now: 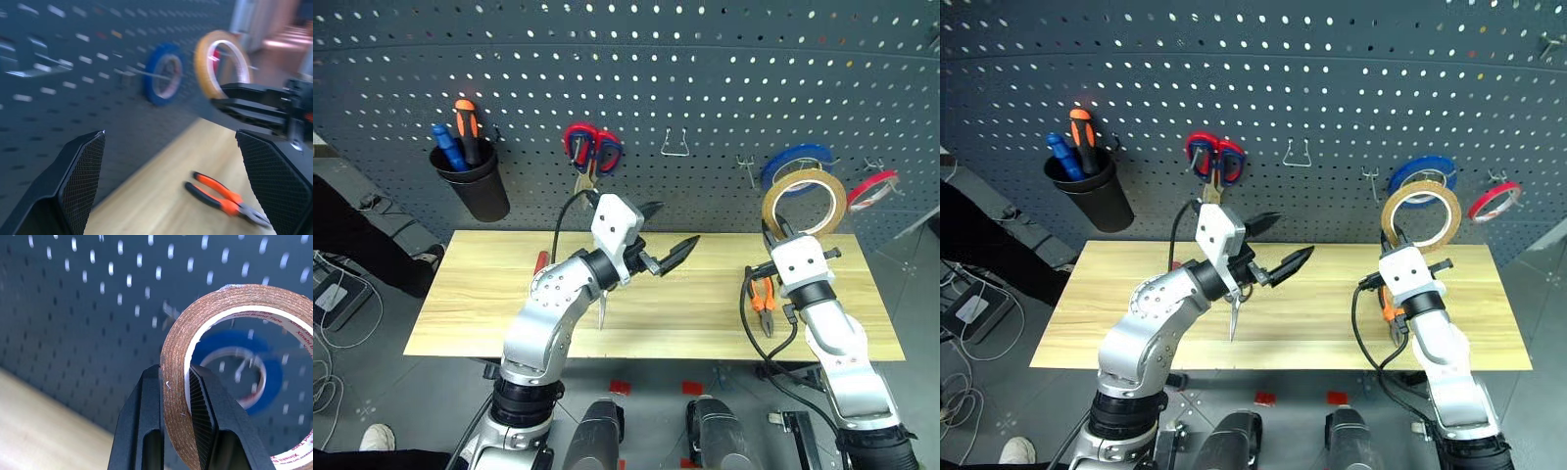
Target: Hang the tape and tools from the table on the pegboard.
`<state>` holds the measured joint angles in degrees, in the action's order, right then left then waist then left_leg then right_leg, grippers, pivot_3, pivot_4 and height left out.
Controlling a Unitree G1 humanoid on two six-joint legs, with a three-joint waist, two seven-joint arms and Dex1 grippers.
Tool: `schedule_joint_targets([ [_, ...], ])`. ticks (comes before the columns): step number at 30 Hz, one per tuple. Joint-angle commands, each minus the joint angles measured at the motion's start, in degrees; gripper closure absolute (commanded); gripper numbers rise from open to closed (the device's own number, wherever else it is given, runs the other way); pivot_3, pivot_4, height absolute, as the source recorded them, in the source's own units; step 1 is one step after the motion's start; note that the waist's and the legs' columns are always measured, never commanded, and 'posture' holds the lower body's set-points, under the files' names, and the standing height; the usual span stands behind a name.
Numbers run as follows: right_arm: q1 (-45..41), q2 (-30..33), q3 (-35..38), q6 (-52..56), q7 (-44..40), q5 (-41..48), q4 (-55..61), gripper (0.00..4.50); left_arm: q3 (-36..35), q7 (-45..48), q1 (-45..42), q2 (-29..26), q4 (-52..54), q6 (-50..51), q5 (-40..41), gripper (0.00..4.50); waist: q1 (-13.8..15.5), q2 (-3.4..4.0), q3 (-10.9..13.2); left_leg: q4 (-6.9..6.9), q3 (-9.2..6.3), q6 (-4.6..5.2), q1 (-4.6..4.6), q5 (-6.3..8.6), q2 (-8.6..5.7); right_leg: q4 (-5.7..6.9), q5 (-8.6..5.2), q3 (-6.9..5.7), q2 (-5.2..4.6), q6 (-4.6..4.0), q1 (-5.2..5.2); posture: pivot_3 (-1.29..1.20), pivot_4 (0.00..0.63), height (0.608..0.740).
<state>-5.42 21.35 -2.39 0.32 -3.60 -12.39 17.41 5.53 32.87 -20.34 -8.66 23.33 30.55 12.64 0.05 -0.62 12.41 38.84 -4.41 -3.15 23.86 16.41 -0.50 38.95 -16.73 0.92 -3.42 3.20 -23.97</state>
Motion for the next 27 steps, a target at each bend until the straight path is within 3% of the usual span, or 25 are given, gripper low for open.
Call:
schedule_joint_targets([
  [1, -1.65, -0.21, -1.31, -6.43, -0.48, -1.04, -0.49, 4.06, -0.05, -2.99, -0.45, 0.74, 1.49, -0.83, 0.45, 0.0, 0.42, -0.08, -0.48, 0.0, 0.0, 0.0, -0.01, 0.0, 0.0, 0.01, 0.0, 0.0, 0.01, 0.0, 0.0, 0.1, 0.124, 0.74],
  [13, -8.5, -3.57, -5.0, -9.72, -9.5, 5.15, -11.63, 4.06, 4.27, -4.15, -5.58, 3.05, -7.54, -6.58, -0.15, 0.0, 1.43, -0.2, -1.94, -0.05, 0.0, 0.01, -0.62, 0.01, -0.02, -0.1, 0.0, 0.01, 0.08, -0.01, 0.65, 0.11, 0.109, 0.74],
  [27, -16.59, -3.19, -0.64, -8.4, -9.53, 5.59, -23.61, 4.06, 6.34, -3.46, -7.29, 3.81, -9.87, -7.82, 0.28, 0.0, 1.32, -0.18, -2.14, -0.08, 0.13, 0.01, -0.84, 0.01, 0.01, -0.02, 0.0, 0.13, 0.1, -0.01, 0.75, 0.1, 0.121, 0.74],
])
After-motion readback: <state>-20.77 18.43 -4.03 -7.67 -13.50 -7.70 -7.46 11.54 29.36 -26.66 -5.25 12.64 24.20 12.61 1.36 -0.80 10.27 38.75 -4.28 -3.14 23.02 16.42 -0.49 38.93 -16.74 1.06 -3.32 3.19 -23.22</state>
